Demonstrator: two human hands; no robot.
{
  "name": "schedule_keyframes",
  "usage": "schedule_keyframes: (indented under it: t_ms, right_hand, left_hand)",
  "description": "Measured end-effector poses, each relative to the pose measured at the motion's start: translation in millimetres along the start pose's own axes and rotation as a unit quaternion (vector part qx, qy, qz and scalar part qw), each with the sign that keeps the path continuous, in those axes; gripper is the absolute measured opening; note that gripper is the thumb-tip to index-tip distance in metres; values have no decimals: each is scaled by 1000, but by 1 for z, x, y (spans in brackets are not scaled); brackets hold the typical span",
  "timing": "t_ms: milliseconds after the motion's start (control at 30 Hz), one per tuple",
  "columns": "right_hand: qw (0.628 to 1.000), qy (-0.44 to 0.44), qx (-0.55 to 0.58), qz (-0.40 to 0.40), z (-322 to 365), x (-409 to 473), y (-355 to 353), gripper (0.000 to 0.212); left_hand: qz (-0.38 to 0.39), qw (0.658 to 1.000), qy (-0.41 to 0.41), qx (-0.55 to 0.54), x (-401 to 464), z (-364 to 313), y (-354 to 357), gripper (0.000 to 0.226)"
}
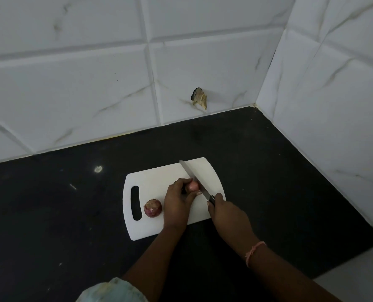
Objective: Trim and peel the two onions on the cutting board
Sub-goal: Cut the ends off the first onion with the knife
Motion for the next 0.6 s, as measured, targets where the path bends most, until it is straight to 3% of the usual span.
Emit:
schedule_keyframes:
  t_ms: [600]
  right_hand:
    - [999,33,23,-9,2,-3,7,28]
  left_hand:
    - [-71,997,19,-17,-6,0,-4,42]
Point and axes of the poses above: each hand's wrist, its own x-axis towards the middle knuckle, its own y-axis out of the palm, z = x × y, the point moved 1 cm from there along x, towards the middle knuckle
